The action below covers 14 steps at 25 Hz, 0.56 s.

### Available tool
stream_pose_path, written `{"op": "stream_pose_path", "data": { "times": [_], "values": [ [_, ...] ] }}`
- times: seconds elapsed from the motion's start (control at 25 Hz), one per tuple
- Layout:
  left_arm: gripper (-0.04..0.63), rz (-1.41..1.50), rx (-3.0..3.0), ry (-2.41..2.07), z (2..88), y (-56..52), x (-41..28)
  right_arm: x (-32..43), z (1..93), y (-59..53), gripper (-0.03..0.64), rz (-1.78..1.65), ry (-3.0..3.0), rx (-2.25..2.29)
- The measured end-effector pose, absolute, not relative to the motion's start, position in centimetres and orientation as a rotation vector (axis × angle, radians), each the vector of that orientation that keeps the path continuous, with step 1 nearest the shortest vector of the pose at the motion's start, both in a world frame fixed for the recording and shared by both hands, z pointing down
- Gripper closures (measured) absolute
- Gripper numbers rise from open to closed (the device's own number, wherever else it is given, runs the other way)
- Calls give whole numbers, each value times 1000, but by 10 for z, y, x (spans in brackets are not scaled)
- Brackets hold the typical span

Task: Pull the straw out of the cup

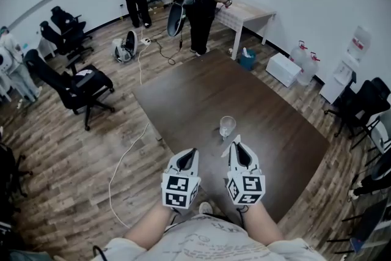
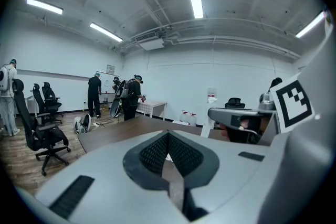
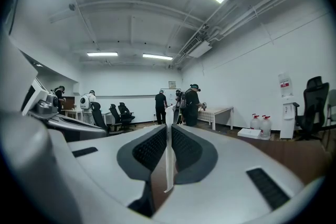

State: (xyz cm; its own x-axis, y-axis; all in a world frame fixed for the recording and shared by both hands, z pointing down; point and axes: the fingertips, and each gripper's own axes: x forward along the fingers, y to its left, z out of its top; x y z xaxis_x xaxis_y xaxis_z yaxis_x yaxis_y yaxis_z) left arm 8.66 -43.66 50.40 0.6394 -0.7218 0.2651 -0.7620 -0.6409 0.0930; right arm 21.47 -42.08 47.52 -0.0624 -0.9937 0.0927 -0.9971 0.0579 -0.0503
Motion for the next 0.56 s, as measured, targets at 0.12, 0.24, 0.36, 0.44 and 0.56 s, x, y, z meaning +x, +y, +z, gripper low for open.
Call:
{"op": "stream_pose_path", "data": {
  "times": [0.12,0.24,0.36,0.44,0.56],
  "values": [
    [595,309,2666,-1218,504,-435,88,215,475,-417,572,162,-2267,2131],
    [595,306,2660,-1221,503,-435,88,214,474,-414,572,159,-2274,2125],
    [595,307,2659,-1224,503,-435,86,211,474,-413,572,157,-2280,2122],
    [595,308,2661,-1218,505,-433,86,210,474,-412,572,154,-2282,2118],
    [595,314,2661,-1208,507,-432,87,209,474,-411,572,155,-2281,2115]
  ]
}}
